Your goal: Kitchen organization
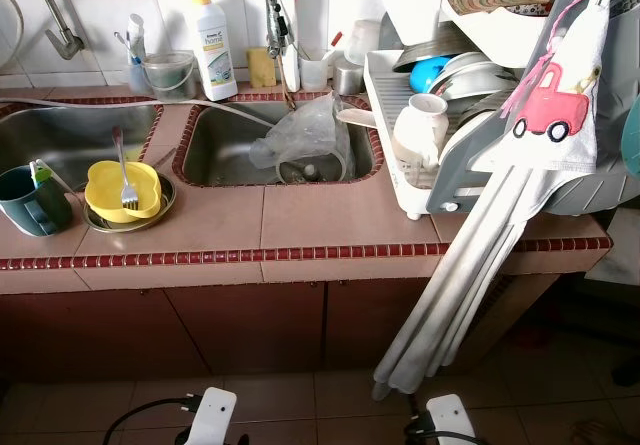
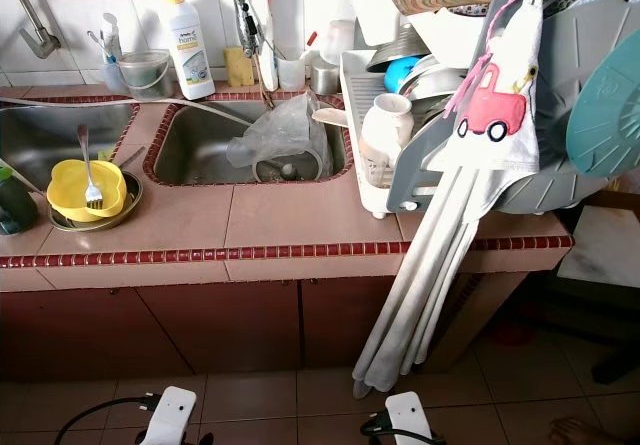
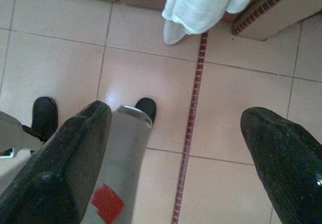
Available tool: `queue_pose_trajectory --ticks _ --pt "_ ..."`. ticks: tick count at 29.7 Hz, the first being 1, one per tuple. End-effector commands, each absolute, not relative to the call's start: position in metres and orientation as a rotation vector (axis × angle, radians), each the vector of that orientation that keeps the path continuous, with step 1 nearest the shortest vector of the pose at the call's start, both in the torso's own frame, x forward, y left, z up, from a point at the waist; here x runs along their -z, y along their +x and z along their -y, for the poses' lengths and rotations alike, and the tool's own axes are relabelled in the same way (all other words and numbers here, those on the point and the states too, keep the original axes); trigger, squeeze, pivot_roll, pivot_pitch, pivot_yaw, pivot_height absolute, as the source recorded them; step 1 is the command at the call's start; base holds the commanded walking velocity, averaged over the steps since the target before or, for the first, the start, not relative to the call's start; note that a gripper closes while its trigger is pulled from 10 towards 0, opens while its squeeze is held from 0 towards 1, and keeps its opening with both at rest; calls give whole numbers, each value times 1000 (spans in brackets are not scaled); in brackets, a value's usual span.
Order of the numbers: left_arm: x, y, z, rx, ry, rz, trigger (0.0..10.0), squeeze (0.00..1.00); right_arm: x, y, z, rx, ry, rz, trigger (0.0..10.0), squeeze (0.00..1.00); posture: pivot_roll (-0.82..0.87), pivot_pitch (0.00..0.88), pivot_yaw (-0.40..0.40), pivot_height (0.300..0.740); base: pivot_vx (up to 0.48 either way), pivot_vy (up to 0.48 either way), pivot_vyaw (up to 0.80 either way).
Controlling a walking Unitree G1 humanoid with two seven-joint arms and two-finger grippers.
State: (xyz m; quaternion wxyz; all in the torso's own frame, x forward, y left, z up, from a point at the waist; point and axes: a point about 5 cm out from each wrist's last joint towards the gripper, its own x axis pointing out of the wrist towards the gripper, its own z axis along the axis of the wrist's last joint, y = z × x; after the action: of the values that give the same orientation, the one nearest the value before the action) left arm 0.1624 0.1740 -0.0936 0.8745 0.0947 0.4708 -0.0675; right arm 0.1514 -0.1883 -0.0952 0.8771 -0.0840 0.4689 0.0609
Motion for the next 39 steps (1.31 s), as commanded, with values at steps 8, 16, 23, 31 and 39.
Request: queue_pose_trajectory --ticks 8,16,23,31,39 --pt "82 187 -163 161 107 -886 10000 0 92 156 187 -140 -198 -937 10000 0 -99 0 34 740 0 0 0" --pt "54 224 -154 248 48 -626 10000 0 69 196 178 -192 -165 -709 10000 0 -98 0 24 740 0 0 0" --pt "27 232 -149 518 68 -367 10000 0 38 225 150 -466 -135 -434 10000 0 -85 0 4 740 0 0 0" --pt "-4 223 -156 788 161 -138 10000 0 -4 234 129 -876 -114 -192 10000 0 -70 0 -15 740 0 0 0" --pt "-39 231 -171 800 81 -25 10000 0 -57 242 132 -1055 -50 -47 10000 0 -52 0 -18 740 0 0 0"
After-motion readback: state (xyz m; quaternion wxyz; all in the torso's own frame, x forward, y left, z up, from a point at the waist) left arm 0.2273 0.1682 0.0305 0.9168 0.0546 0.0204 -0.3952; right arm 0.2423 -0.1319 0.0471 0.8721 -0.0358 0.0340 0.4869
